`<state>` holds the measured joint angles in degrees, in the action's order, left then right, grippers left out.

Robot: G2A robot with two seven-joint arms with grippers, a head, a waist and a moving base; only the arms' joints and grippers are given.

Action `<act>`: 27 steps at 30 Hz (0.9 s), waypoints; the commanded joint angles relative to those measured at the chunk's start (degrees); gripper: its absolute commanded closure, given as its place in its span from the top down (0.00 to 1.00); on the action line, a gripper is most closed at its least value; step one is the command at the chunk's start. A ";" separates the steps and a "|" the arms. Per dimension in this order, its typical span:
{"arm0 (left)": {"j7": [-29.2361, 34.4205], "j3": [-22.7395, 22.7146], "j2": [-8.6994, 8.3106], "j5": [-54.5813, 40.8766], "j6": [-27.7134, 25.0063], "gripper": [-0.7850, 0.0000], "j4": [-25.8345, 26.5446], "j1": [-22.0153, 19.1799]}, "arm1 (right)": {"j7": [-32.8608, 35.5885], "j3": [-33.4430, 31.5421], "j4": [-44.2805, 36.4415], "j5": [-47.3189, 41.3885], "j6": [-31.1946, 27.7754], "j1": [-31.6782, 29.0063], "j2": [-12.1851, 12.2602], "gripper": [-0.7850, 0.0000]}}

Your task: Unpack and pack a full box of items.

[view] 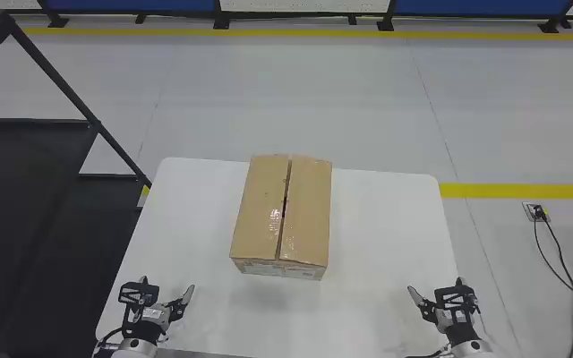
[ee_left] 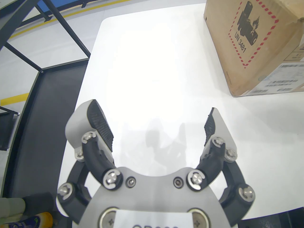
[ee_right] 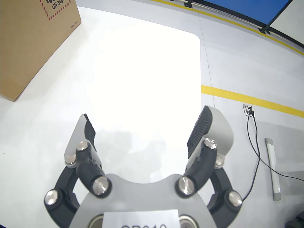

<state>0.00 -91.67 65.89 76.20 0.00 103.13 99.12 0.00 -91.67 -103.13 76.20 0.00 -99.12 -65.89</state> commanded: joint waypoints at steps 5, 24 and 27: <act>0.00 0.00 0.00 0.00 0.00 1.00 0.00 0.00 | 0.00 0.00 0.00 0.00 0.00 0.00 0.00 1.00; -8.02 -0.94 0.10 -7.27 -10.04 1.00 -6.58 -8.13 | -0.67 5.52 -5.94 5.30 6.16 3.69 -1.04 1.00; -9.09 -0.87 0.29 -9.39 -9.87 1.00 -8.44 -10.61 | -0.72 7.60 -7.42 6.85 8.93 5.29 -1.47 1.00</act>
<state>-8.91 -92.66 66.09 67.75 -10.09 95.34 89.34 -0.81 -84.73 -110.11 82.52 7.97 -94.36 -67.24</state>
